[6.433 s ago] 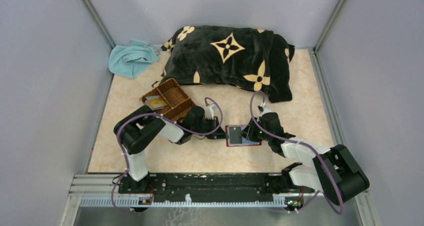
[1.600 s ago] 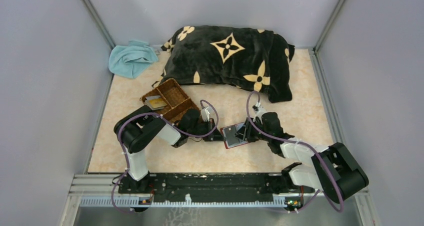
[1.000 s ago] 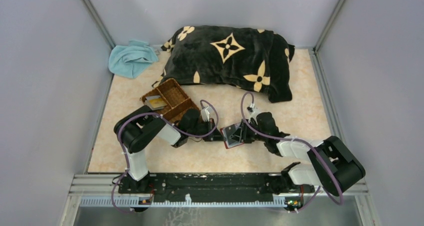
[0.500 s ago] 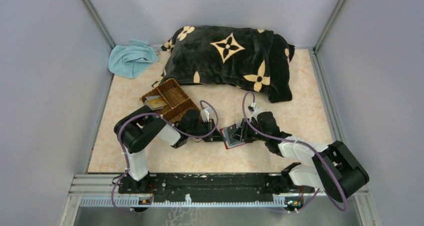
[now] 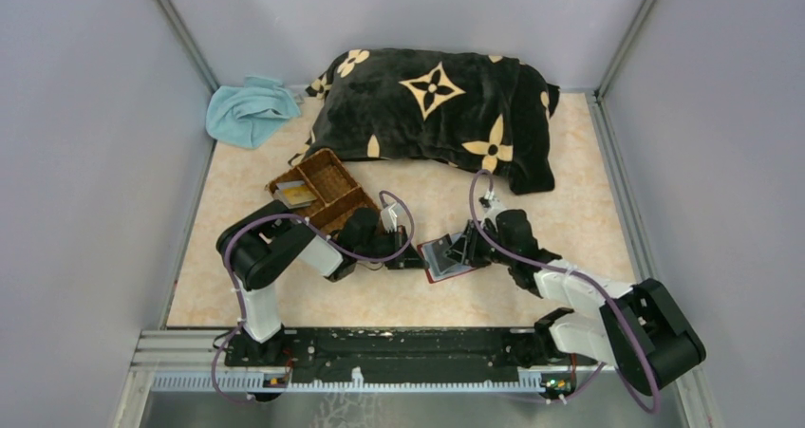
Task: Take the credit cards out of the card holder
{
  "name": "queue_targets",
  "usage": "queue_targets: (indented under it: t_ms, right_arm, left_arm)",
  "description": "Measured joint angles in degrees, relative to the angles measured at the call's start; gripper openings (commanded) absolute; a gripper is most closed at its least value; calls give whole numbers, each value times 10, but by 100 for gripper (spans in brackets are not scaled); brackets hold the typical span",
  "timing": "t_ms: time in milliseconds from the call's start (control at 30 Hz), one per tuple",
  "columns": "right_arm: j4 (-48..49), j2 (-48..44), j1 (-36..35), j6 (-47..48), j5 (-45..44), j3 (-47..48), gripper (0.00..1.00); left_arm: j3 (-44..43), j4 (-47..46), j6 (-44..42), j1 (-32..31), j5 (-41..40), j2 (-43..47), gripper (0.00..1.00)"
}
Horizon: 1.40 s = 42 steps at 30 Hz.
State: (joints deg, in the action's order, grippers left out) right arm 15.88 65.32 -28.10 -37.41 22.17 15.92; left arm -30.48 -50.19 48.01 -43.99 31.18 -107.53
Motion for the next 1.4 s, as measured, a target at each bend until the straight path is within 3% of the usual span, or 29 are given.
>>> queue_targets:
  t_ms: [533, 667, 800, 1167, 1400]
  right_arm:
    - [-7, -20, 30, 8, 24, -2, 27]
    - [-3, -17, 31, 7, 29, -2, 10]
    - [2, -15, 31, 5, 31, -2, 0]
    - [0, -14, 31, 5, 26, -2, 0]
    - [-75, -71, 32, 19, -34, -1, 0]
  left_arm:
    - [0, 0, 0, 0, 0, 0, 0]
    - [2, -3, 0, 0, 0, 0, 0]
    - [3, -4, 0, 0, 0, 0, 0]
    - [3, -4, 0, 0, 0, 0, 0]
    - [3, -4, 0, 0, 0, 0, 0]
